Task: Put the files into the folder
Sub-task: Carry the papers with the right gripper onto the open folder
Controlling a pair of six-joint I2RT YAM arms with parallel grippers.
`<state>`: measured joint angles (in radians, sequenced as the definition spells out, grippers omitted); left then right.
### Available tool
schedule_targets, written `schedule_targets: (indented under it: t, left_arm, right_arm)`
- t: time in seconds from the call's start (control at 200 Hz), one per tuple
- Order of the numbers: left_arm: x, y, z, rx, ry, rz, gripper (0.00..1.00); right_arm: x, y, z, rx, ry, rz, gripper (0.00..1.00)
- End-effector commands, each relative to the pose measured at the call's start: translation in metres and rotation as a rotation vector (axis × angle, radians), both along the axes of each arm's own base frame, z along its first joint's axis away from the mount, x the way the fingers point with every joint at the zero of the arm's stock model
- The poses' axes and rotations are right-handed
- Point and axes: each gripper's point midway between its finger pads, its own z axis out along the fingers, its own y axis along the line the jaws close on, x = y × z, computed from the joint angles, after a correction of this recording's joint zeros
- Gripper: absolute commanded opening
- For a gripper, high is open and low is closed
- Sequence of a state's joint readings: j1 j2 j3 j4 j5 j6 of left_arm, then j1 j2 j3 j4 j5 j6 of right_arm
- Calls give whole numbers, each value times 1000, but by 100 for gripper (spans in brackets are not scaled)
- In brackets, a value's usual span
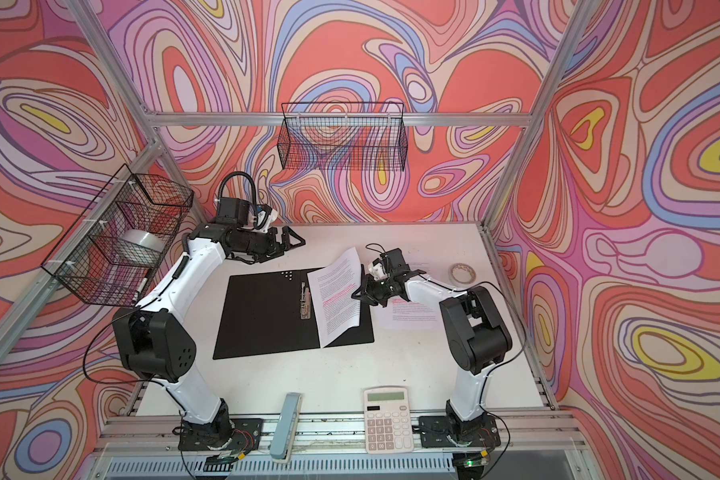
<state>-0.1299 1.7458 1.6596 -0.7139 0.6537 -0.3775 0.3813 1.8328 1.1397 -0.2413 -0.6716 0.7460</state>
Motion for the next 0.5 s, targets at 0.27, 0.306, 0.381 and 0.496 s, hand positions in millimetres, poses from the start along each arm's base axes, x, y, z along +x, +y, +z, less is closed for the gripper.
schedule_targets:
  t: [0.27, 0.306, 0.381, 0.496]
  left_arm:
    - [-4, 1, 9, -16, -16, -10, 100]
    - [-4, 0, 9, -19, -15, -11, 100]
    - [-4, 0, 8, -23, -10, -10, 100]
    - [-4, -1, 9, -30, -8, -11, 100]
  right_arm:
    - [-3, 2, -17, 14, 96, -76, 16]
    - [-4, 4, -16, 31, 107, -75, 16]
    - [-5, 7, -15, 57, 126, -81, 16]
    - [-5, 8, -13, 69, 137, -100, 16]
